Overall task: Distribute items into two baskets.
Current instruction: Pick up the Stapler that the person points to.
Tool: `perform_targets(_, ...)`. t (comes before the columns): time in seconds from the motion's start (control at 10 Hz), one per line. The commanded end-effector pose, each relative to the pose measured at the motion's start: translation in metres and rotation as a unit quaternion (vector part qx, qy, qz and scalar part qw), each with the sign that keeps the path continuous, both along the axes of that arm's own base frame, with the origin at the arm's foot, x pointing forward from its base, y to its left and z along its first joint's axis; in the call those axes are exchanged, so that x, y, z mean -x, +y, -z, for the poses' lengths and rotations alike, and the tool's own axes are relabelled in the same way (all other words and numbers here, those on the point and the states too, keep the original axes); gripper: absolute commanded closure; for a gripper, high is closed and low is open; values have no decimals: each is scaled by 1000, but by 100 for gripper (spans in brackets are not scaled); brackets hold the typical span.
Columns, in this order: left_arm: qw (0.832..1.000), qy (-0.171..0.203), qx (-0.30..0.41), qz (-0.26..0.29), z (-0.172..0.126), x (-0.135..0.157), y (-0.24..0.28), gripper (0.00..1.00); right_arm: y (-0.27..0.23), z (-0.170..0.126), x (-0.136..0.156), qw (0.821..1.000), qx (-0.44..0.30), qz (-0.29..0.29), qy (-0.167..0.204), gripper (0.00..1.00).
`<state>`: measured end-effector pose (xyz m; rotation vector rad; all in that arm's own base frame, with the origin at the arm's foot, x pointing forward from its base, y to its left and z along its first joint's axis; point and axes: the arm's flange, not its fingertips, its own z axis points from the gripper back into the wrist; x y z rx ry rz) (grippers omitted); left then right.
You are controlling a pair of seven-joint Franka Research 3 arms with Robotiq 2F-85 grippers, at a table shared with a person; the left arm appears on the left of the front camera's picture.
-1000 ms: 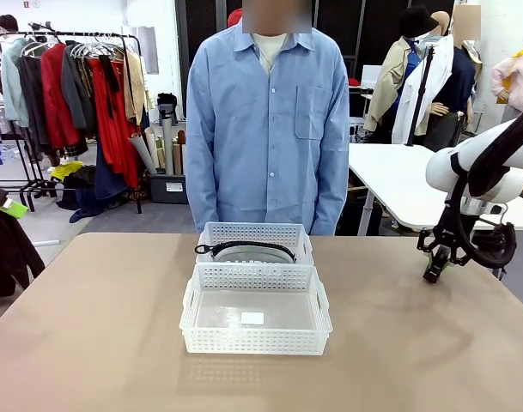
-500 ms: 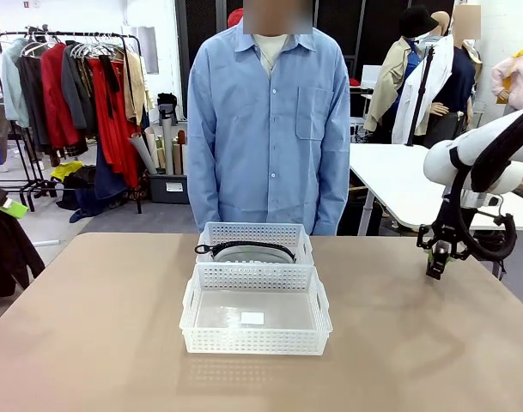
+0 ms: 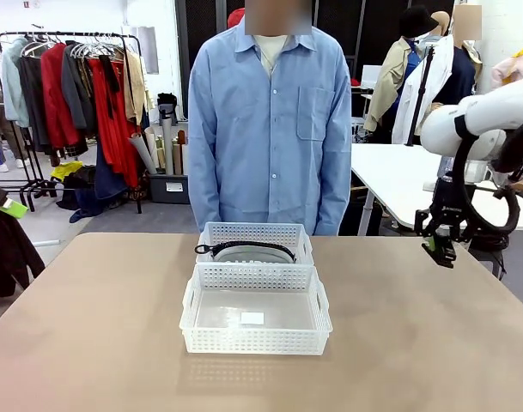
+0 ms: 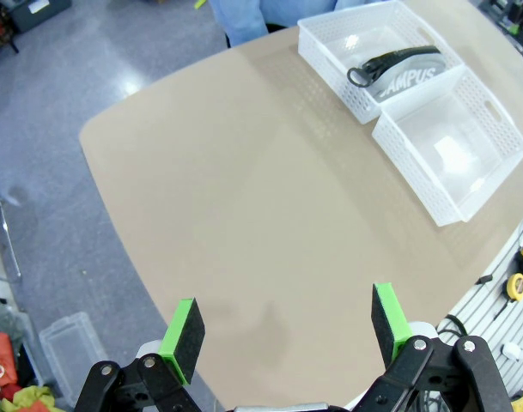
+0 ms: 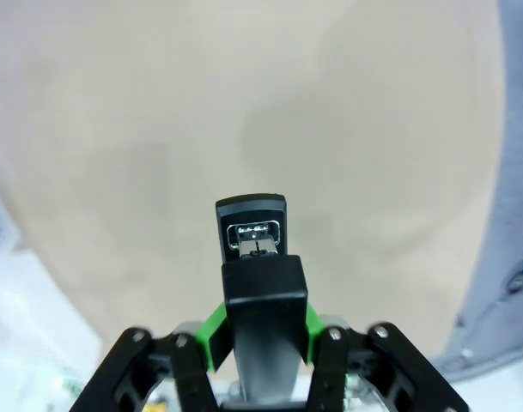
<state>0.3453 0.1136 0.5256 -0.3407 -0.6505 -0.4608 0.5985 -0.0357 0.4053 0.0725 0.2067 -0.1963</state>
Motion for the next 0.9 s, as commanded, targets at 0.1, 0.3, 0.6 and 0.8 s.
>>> perform_targets(0.1, 1000, -2, 1, 4, 1, 1, 0, 0, 16, -23, 33, 990, 4, -135, 37, 73)
perform_targets(0.3, 1000, -2, 1, 4, 1, 1, 0, 0, 31, -40, 55, 972, 0, -230, 37, 73)
perform_targets(0.6, 1000, -2, 1, 4, 1, 1, 0, 0, 53, -61, 72, 956, 10, -292, -21, 73)
perform_targets(0.8, 1000, -2, 1, 4, 1, 1, 0, 0, 63, -83, 74, 946, 23, -318, -59, 73)
